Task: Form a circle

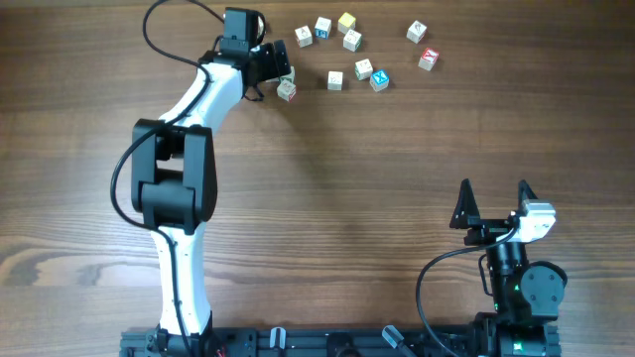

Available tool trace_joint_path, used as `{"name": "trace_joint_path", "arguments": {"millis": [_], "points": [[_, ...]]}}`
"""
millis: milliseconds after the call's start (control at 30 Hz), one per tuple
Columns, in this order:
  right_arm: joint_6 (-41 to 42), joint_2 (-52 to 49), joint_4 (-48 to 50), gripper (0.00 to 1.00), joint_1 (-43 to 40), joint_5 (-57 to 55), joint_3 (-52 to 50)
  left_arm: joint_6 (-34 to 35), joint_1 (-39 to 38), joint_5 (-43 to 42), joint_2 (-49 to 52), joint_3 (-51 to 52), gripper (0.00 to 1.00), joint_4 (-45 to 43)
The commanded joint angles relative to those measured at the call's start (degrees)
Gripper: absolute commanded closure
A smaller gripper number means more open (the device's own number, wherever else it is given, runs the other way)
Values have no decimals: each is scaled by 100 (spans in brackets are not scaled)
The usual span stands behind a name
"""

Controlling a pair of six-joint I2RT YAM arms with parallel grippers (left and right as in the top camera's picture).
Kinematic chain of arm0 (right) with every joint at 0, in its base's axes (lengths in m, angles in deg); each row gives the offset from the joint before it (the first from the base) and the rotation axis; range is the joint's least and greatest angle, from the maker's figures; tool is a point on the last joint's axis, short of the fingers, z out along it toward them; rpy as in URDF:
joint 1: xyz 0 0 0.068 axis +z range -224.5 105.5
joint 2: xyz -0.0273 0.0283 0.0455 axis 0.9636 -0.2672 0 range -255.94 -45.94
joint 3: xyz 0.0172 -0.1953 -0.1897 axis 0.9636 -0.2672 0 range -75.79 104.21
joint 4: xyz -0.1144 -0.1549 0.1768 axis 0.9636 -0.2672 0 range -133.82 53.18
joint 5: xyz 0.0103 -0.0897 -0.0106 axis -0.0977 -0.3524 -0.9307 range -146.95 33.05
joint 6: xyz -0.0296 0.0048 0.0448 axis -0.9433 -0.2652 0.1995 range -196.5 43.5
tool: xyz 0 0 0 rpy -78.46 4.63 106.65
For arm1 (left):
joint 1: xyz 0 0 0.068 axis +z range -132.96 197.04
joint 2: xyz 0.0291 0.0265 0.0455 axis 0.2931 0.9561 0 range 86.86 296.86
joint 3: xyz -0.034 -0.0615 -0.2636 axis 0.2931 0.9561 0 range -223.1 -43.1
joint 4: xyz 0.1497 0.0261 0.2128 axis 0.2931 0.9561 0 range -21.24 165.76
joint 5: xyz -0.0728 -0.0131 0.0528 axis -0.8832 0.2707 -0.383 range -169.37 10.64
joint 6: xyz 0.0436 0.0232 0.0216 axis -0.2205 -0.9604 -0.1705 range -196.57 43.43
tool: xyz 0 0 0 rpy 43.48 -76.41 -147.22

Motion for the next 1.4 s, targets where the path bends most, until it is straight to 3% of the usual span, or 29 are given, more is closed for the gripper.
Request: {"name": "trace_joint_path", "arguments": {"millis": [0,333,767,867,1100,1367], "points": [[-101,42,24,0,-24,-13,-9,90,-2,367,236,-131,8,-105],[-101,39,22,0,-24,-13,-9,192,-4,404,540,-131,14,-221],[-101,39,22,0,-24,-13,-9,234,-15,361,313,-131,65,363],[-101,39,22,0,-24,-13,-9,234,-15,361,-127,-131,75,494],[-101,39,24,0,-24,-13,-9,234,-31,358,-1655,-131,77,1259],[-101,39,24,0,-24,-13,-9,236,-538,339,-3818,-131,81,2872]]}}
